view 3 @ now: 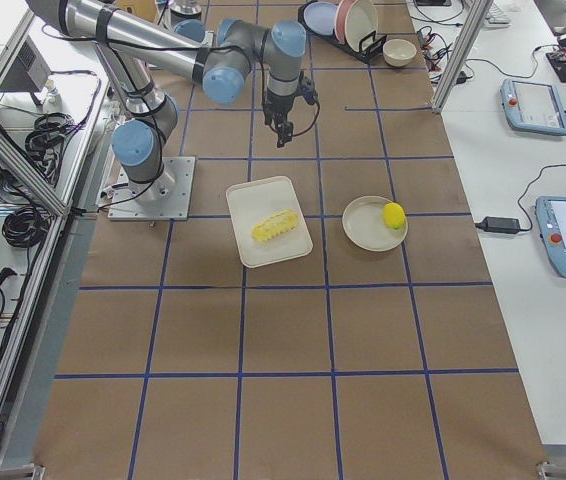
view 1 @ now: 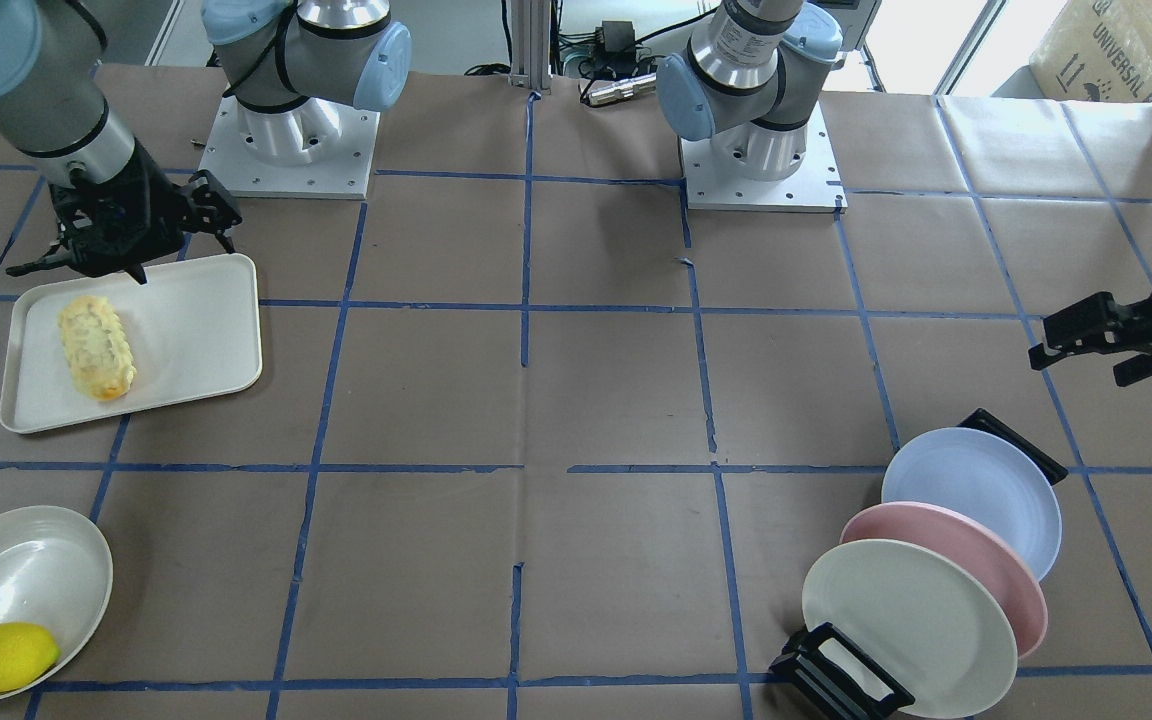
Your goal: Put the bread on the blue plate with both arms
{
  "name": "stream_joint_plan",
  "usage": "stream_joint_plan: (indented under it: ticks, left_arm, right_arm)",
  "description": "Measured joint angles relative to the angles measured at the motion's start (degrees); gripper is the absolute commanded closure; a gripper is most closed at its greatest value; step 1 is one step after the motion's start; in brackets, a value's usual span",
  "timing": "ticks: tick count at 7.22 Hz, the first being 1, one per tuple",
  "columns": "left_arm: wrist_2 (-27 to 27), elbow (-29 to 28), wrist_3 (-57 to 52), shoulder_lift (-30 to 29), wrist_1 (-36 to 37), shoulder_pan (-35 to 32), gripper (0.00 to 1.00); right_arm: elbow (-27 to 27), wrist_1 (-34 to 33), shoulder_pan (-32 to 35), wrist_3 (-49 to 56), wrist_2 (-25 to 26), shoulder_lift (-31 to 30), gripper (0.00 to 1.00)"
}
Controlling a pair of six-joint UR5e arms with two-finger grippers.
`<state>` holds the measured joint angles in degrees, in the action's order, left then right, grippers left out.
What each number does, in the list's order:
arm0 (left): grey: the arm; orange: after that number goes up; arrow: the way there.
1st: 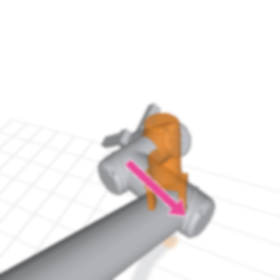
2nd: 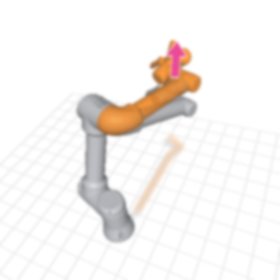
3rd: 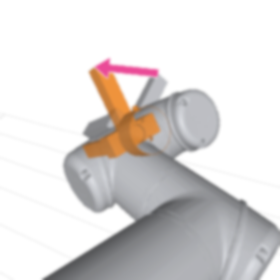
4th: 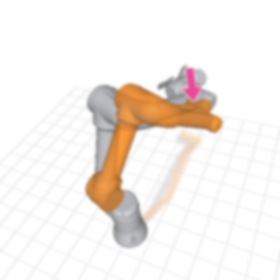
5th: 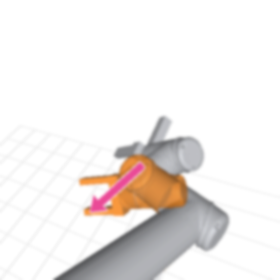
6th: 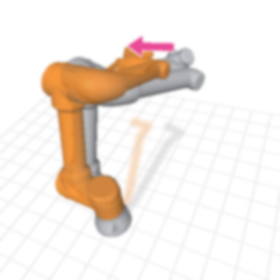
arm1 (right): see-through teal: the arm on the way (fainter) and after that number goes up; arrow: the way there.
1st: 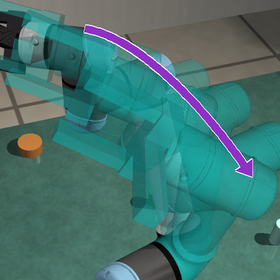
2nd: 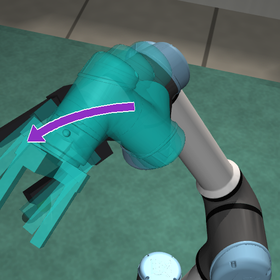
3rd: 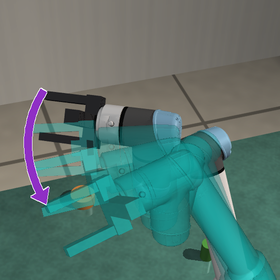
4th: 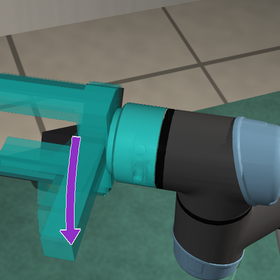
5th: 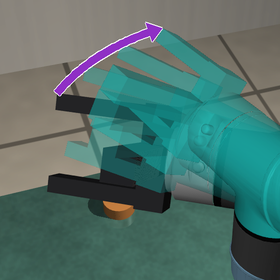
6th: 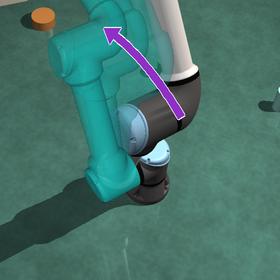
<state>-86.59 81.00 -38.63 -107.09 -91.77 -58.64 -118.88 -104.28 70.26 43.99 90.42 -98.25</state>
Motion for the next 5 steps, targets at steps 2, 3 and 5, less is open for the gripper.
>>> stream_joint_plan:
  ticks: [2, 3, 5]
  left_arm:
    - [0.82, -1.20, -4.03, -8.08, 4.92, 3.45, 0.00]
    - [1.00, -3.59, -4.42, -12.21, 6.22, 3.81, 0.00]
    - [2.87, -9.40, -4.60, -20.29, 6.00, 3.84, 0.20]
  right_arm:
    - [-7.59, -13.83, -7.92, 11.99, -0.25, 1.09, 0.00]
    - [-8.74, -18.20, -9.81, 14.43, -0.22, 2.55, 0.00]
    - [-9.26, -24.79, -13.22, 15.85, -0.13, 8.01, 0.00]
